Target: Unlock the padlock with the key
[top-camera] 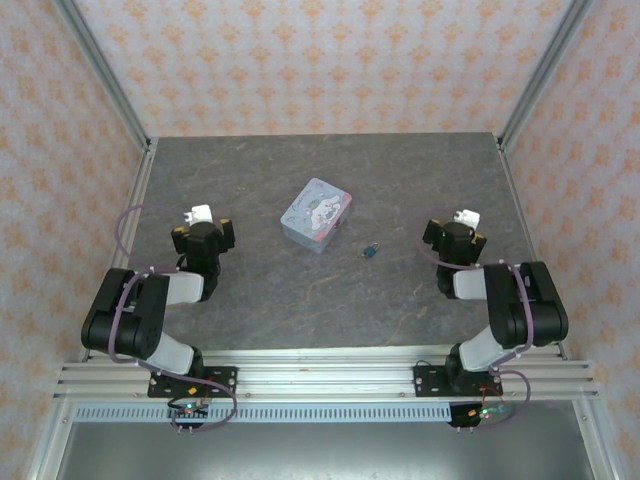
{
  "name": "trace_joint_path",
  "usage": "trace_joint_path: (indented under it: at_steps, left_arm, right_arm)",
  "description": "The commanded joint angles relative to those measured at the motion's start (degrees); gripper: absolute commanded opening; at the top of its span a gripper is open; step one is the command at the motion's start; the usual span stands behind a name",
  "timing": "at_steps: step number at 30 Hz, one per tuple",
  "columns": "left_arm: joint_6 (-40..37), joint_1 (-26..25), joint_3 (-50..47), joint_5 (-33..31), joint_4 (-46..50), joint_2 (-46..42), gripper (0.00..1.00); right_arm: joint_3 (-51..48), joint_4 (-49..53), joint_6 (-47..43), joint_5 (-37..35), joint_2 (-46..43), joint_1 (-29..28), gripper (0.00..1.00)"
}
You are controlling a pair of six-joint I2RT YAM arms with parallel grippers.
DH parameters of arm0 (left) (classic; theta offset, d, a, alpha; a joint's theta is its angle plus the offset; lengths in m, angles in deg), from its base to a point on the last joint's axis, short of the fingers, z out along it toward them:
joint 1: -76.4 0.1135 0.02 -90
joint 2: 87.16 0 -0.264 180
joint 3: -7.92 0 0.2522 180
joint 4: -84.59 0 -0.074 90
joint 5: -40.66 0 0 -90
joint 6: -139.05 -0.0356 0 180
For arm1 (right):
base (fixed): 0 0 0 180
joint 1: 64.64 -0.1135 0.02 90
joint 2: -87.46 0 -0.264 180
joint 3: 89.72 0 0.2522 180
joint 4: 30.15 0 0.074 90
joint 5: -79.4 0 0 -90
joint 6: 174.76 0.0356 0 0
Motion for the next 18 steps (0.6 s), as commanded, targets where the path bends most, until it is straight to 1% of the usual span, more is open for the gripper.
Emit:
trace_joint_path:
  at_steps: [1,2,3,5,8,12,18]
  left_arm:
    - [-0.77,0.74,0.71,2.57,-2.48,0.15,1.0]
    - [-0.72,0.74,0.88,2.53,-1.88,-0.06,1.0]
    - [-0.82,0.74,0.71,2.57,-2.48,0.12,1.0]
    - [-0.75,0.74,0.75,2.55,-2.39,0.06,1.0]
    - [-0.77,0.74,0.79,2.58,-2.12,-0.02,1.0]
    - [-0.78,0.74,0.81,2.51,-2.12,0.0,1.0]
    - [-0.84,0.81,0.61,2.51,-2.47,-0.02,1.0]
  right_arm:
    - [0.19,-4.27,-1.1,3.26,-0.12,0.66,0.99]
    - [-0.16,-4.54,-1.21,3.13,-0.61,0.68,0.99]
    - [-0.24,-3.59,-0.56,1.54,-1.33,0.6,0.99]
    - [-0.8,-5.41,-0.08,0.67,-0.82,0.68,0.99]
    - [-0.7,-5.02,-0.43,0.93,-1.06,0.55,0.99]
    - [1.17,-2.18,-1.15,3.29,-0.37,0.58,0.99]
    - [0.09,-3.54,-1.48,4.18,-0.91,0.76,0.99]
